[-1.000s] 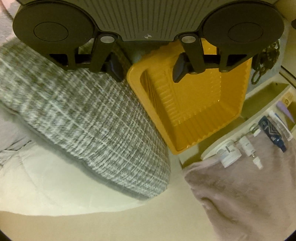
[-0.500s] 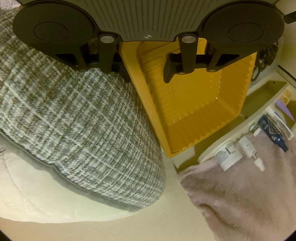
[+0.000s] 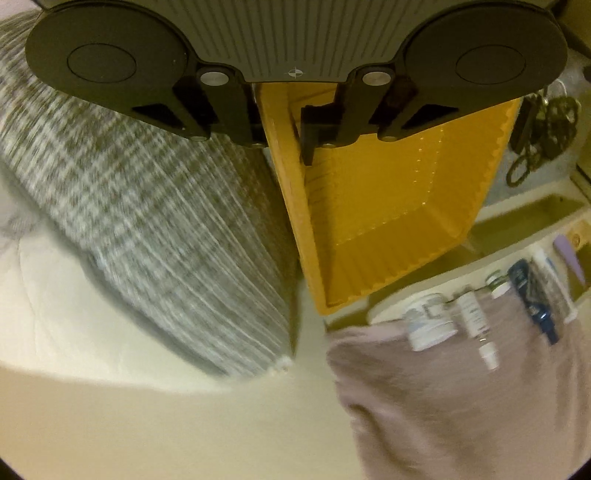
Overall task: Organize jewelry
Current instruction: 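Grasp the black watch from the jewelry pile with the left gripper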
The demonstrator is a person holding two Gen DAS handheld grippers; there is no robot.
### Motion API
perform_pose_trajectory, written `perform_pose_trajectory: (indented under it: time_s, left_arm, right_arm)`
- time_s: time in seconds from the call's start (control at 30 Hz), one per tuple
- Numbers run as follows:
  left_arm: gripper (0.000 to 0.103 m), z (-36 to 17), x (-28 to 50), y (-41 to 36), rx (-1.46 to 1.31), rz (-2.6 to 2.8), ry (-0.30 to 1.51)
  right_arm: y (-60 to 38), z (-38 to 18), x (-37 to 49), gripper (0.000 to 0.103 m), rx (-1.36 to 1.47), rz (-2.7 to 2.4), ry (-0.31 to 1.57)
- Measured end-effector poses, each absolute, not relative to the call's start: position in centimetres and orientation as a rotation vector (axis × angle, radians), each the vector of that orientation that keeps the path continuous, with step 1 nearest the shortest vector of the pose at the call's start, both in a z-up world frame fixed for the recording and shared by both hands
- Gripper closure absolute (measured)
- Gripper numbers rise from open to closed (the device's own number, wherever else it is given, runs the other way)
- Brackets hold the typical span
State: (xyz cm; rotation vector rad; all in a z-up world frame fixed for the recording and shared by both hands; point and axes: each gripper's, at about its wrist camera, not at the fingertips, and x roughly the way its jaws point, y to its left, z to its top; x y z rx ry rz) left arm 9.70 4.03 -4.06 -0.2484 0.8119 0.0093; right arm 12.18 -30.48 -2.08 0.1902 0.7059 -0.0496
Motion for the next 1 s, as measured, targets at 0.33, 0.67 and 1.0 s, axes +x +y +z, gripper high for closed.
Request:
perform_pose_trajectory:
  time_s: [0.33, 0.67, 1.0]
  left_arm:
    - [0.016, -4.4, 10.3, 5.9, -0.185, -0.004, 0.781]
    - [0.017, -4.6, 13.9, 4.7, -0.074, -0.070, 0.702]
    - [0.061, -6.3, 16.8, 2.9, 0.263, -0.157, 0.712]
  right_arm:
    - [-25.5, -0.3, 11.8, 0.100, -0.081, -0.050, 0.672]
    - [-23.8, 0.1, 11.7, 0.100, -0.190, -0.075, 0.661]
    - [-23.9, 0.3, 11.8, 0.100, -0.206, -0.077, 0.659]
